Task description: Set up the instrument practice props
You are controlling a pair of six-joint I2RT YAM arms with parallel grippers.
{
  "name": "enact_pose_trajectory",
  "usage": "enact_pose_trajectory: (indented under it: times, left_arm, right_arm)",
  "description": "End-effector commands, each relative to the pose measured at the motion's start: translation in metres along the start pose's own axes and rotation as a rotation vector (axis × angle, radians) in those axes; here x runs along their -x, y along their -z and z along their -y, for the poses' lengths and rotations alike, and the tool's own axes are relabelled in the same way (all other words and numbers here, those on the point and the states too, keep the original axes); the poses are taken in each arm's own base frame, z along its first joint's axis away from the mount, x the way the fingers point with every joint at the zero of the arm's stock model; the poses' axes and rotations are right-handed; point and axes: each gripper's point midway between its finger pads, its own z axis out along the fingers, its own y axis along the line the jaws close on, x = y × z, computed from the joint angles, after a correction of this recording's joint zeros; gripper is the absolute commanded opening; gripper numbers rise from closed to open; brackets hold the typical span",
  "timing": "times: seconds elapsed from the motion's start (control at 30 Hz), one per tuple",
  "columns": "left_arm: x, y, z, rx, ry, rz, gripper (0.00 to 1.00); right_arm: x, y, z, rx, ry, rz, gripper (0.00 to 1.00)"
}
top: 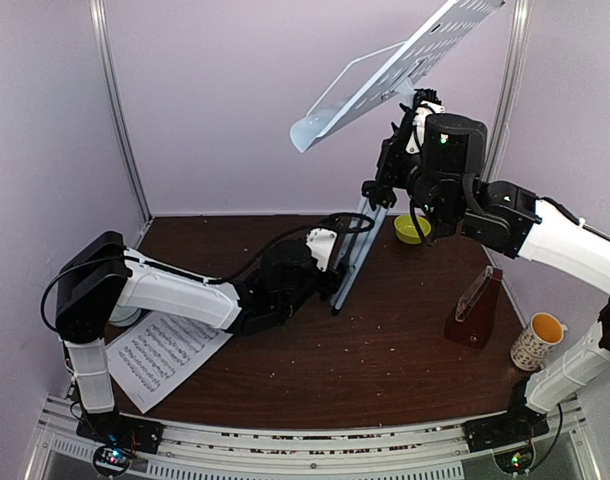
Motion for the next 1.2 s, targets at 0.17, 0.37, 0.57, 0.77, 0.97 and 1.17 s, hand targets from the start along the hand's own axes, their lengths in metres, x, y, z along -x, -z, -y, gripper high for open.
enact_pose_trajectory:
  times: [0.17,0.37,0.57,0.77,0.97,1.17]
  left_arm:
    - [0.021,0.003,-0.002,-0.011,-0.178,0.07,0.53]
    - [0.011,0.009,-0.007,-0.037,-0.273,0.026,0.41]
    - [0.004,0.016,-0.013,-0.054,-0.421,0.003,0.29]
    - [-0.011,0.022,-0.03,-0.054,-0.514,-0.026,0.24]
    - [-0.028,0.024,-0.044,-0.041,-0.583,-0.057,0.23]
    - [0.011,0.03,-0.044,-0.048,-0.466,0.033,0.26]
  right_arm:
    - [0.084,0.031,-0.011,0.124,-0.242,0.156,0.0]
    - [0.085,0.032,-0.016,0.144,-0.182,0.124,0.0]
    - [0.087,0.03,-0.015,0.149,-0.136,0.101,0.0]
    - [0.097,0.029,-0.011,0.155,-0.105,0.105,0.0]
    - [0.103,0.027,-0.017,0.189,-0.075,0.091,0.0]
    - [0.085,0.019,-0.038,0.261,-0.094,0.038,0.0]
